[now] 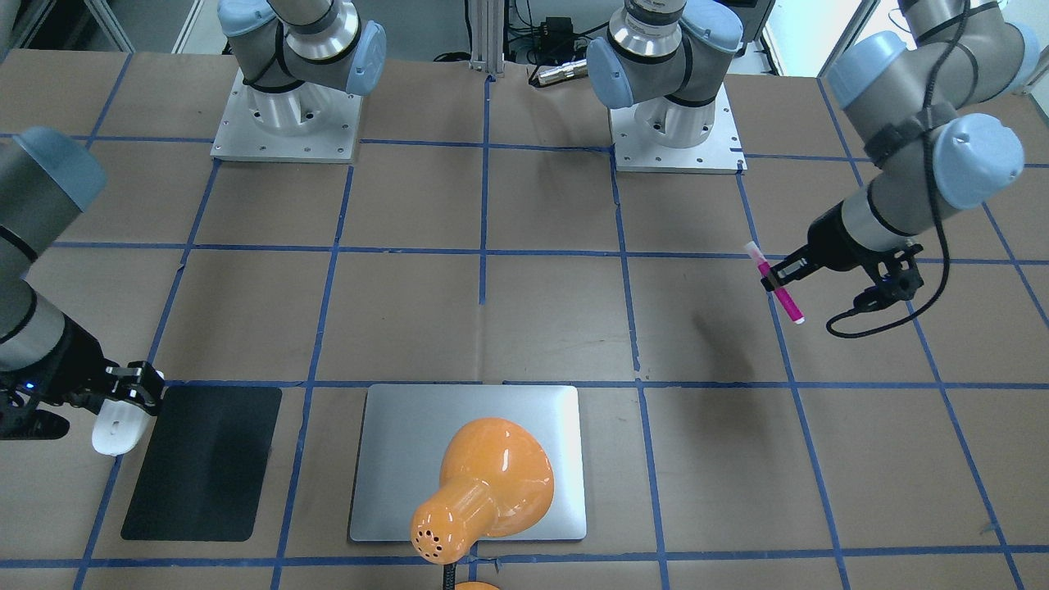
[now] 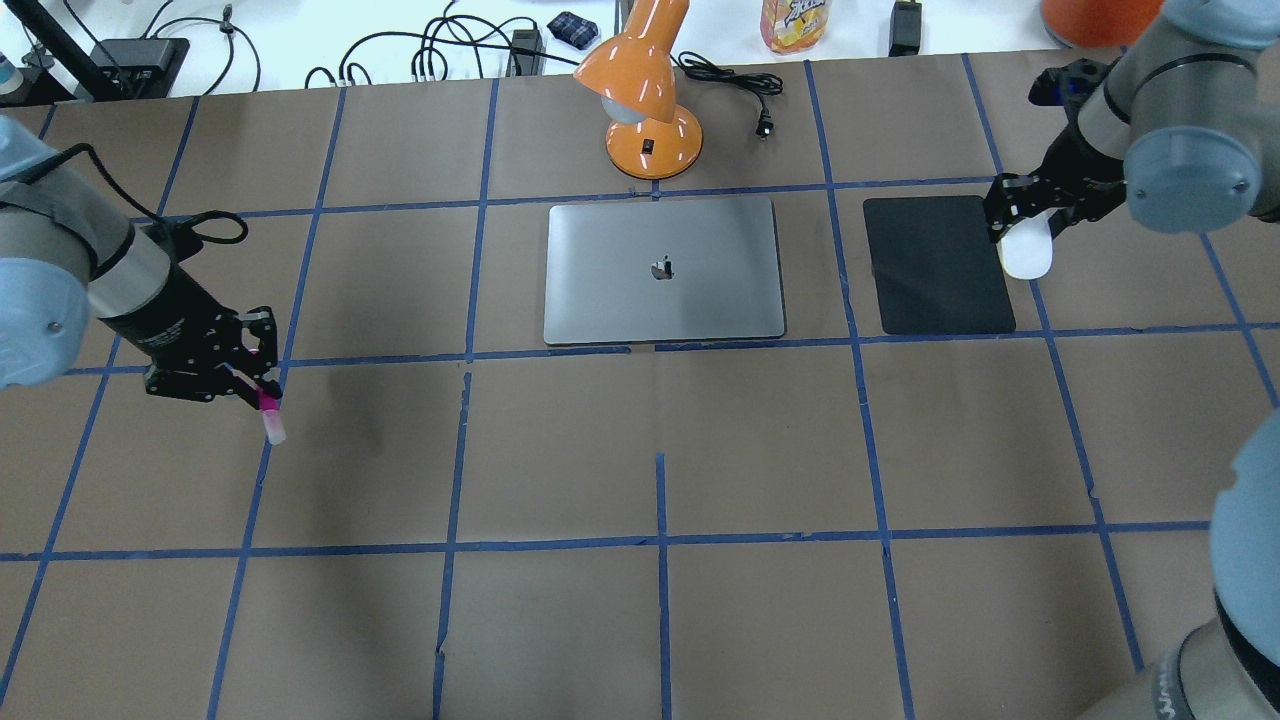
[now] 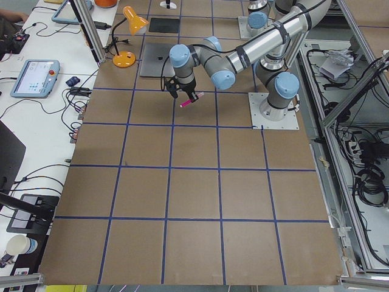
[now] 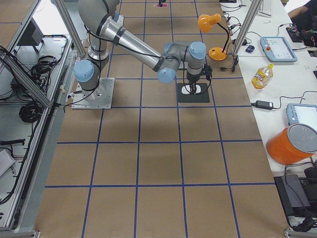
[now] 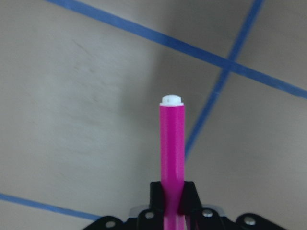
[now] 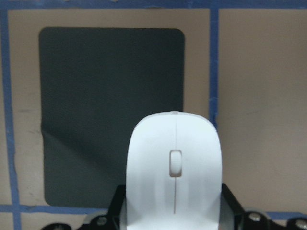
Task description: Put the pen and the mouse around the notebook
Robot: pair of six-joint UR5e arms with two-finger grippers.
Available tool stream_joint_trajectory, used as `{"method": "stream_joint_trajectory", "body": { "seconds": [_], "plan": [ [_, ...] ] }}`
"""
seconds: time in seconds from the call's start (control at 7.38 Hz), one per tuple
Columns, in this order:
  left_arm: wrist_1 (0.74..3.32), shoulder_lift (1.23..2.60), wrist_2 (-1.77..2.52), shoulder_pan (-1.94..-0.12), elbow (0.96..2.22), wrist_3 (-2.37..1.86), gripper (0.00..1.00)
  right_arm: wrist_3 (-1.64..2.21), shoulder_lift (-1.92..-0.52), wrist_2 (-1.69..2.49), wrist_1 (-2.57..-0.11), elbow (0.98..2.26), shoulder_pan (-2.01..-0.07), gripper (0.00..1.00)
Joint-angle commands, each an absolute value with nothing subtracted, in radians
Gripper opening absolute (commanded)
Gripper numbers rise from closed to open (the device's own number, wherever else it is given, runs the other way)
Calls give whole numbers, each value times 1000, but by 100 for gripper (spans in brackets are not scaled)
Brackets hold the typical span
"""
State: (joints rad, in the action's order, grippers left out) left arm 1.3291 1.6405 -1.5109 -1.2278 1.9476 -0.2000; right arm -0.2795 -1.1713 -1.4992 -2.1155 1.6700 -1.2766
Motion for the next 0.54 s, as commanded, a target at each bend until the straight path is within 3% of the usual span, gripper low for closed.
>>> {"method": "stream_joint_trajectory", "body": {
  "seconds": [0.0,0.41],
  "plan": [
    [1310,1658,-1470,-1500,1968,-672,4,-160,-1074,-1496,-2135,1606,-1354,23],
    [998,1756,-1411,-1751,1953,-1273,4,-184,-1045,-1538,-2154,1621,-1356,22]
  ]
}}
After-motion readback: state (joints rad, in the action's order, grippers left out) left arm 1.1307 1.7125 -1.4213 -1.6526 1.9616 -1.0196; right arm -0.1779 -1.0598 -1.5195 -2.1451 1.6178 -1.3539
